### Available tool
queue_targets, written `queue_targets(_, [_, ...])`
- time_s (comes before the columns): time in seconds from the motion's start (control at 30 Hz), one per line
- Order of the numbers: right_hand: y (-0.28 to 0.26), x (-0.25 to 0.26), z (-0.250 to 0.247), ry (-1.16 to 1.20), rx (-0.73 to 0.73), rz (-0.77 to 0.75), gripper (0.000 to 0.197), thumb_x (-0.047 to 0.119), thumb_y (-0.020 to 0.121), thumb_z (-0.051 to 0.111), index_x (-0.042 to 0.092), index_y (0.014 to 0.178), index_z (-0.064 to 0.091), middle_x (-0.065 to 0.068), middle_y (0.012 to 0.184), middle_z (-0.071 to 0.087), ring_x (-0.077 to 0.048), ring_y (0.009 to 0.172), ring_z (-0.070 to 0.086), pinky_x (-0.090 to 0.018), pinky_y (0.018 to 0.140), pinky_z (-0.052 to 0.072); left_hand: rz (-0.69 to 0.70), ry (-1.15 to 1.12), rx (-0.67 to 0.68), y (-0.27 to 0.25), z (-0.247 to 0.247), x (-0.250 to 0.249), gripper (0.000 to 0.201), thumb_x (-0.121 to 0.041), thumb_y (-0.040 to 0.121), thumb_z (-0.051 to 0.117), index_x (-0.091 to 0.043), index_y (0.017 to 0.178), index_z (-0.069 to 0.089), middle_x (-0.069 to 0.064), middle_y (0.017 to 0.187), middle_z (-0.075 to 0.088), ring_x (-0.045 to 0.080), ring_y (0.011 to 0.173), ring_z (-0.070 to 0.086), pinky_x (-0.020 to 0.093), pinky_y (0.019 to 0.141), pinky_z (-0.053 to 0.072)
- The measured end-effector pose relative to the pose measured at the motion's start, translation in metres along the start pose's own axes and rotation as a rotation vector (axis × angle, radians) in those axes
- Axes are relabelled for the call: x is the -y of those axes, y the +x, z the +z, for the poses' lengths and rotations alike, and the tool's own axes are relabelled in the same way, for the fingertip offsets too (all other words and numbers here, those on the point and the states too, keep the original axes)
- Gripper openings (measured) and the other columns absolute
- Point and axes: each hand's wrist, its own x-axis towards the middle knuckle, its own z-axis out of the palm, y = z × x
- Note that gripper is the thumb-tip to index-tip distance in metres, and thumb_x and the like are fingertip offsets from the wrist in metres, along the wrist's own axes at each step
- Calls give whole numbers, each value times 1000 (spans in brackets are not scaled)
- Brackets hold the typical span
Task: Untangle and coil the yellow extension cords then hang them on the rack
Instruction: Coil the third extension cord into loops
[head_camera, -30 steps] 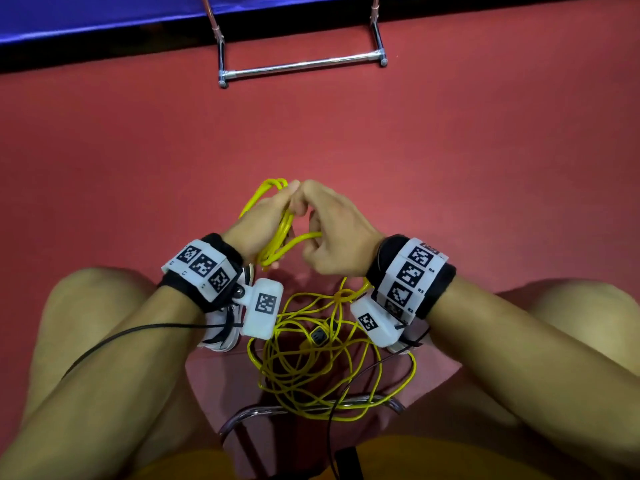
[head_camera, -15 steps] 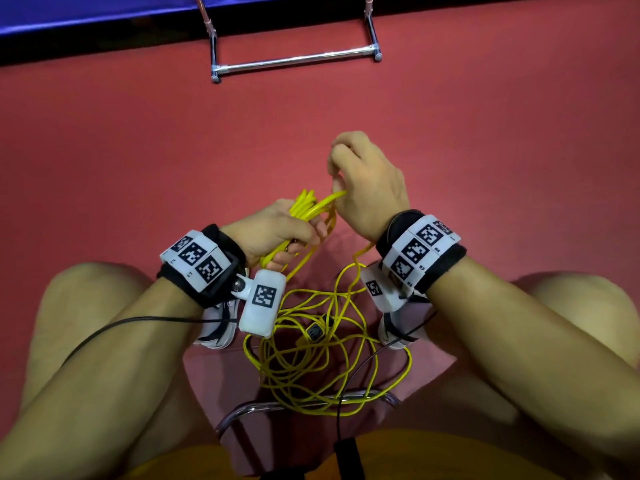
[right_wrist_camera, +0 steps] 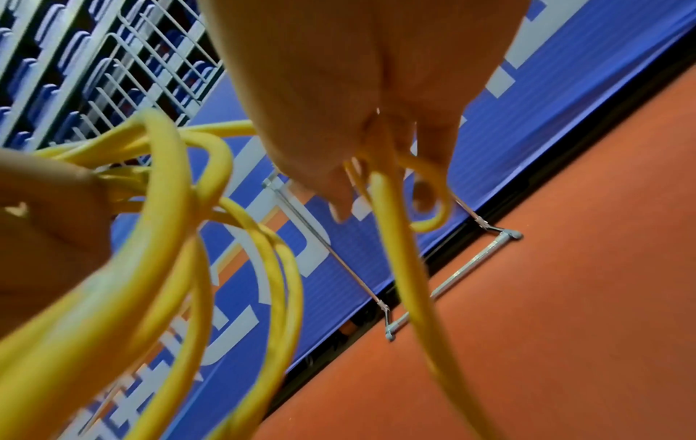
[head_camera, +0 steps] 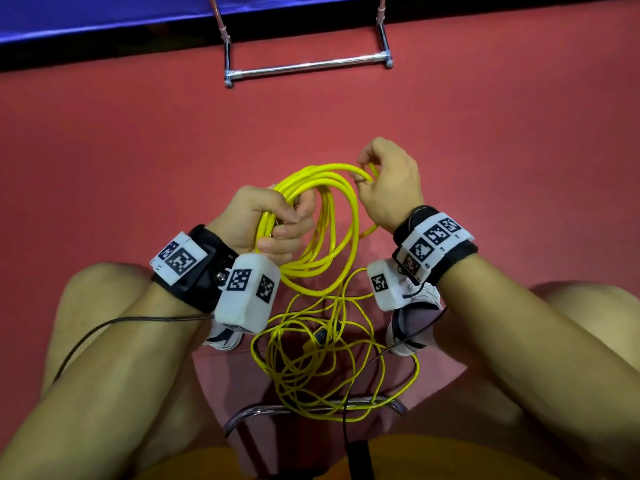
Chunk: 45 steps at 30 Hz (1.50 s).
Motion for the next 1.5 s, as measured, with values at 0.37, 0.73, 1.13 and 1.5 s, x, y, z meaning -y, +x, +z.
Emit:
queue_targets(0.37, [-9,5,7,335,362,172,42,-10,72,60,30,85,61,-6,86,70,-20,78,69,-40,74,57,276,-36,-423,-3,-8,-9,8,-9,72,39,-16,74,42,-4,47,33,6,28,25,11,34,19])
queue_targets(0.73, [-1,13,-15,427,504,215,49,-20,79,50,21,99,67,-9,90,71,-40,94,67,-49,74,56,284,-135,-770,13,-25,-7,25,-12,88,45,-22,65,41,-4,46,34,8,31,25,15,34,23])
queue_targets(1.13, [-2,18,-11,601,127,276,17,8,90,65,24,86,71,-10,78,70,-36,79,70,-56,72,60,241,-118,-786,18,-26,-2,24,-16,90,49,-21,67,43,-4,48,35,9,33,27,17,35,25])
queue_targets(1.5, [-19,35,-4,668,401,125,24,-8,93,56,12,103,65,2,61,58,-9,47,56,-24,49,49,246,52,-791,25,-19,8,18,-24,97,55,-13,83,57,9,86,71,10,32,36,17,37,30])
